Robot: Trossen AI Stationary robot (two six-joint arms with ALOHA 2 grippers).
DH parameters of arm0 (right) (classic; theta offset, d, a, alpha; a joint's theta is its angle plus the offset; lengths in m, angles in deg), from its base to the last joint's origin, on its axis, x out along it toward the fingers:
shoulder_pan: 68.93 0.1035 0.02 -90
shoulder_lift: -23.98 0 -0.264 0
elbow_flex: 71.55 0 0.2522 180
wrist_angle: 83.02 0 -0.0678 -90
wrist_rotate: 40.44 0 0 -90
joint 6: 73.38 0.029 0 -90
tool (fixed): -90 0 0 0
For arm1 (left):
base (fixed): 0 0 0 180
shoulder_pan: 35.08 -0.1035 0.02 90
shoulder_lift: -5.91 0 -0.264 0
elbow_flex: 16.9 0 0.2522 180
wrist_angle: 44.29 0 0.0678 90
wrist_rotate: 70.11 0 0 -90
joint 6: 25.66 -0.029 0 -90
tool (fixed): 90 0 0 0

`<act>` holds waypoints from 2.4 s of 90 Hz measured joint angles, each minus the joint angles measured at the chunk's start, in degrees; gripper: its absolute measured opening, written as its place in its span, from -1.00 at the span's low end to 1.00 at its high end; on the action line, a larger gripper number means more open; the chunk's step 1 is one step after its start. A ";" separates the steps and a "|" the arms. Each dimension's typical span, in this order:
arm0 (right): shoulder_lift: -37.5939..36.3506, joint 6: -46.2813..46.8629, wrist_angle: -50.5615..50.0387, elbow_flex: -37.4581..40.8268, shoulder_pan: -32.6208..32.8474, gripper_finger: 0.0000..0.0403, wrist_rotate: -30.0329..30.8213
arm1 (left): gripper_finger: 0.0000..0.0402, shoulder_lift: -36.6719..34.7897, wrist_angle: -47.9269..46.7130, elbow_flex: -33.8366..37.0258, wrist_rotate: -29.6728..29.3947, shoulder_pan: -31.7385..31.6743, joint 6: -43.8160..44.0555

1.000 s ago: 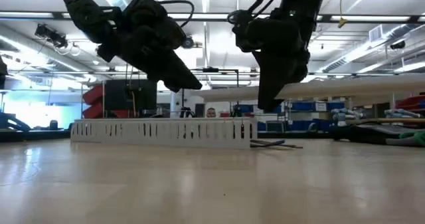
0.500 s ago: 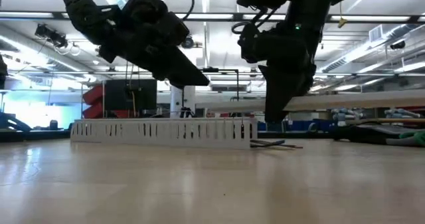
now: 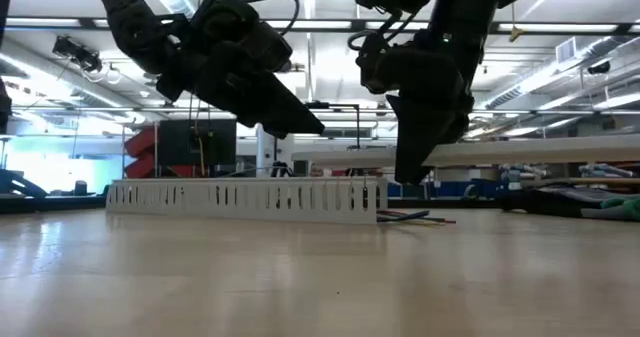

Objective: Ziptie cables
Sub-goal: Close the white cable duct

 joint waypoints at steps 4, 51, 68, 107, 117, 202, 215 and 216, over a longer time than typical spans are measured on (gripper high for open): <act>0.00 -0.29 0.48 0.00 0.00 0.13 -0.34 | -0.61 0.21 0.33 0.00 -0.25 0.00 -0.03; 0.02 -1.30 0.29 0.00 -0.92 0.14 -0.22 | -0.61 5.52 3.38 0.00 -0.78 -0.02 0.24; 0.02 -1.72 0.45 0.00 -1.98 0.13 0.39 | -0.61 5.52 3.38 0.00 -0.99 -0.02 0.26; 0.01 -1.88 1.99 0.63 -2.09 0.13 -0.79 | -0.61 5.52 3.04 0.00 -0.69 0.00 0.24; 0.00 -1.88 3.75 2.09 -2.32 0.14 -1.33 | -0.61 5.52 3.02 0.00 -0.81 0.00 0.24; 0.00 -1.68 8.06 3.80 -2.29 0.14 -1.31 | -0.61 5.90 3.92 0.00 -3.18 0.00 0.07; 0.00 -1.73 8.45 4.37 -2.29 0.14 -0.94 | -0.61 5.90 3.90 0.00 -3.18 0.00 0.09; 0.01 -1.79 8.43 4.40 -2.29 0.14 -0.82 | -0.61 5.90 3.90 0.00 -3.18 0.00 0.09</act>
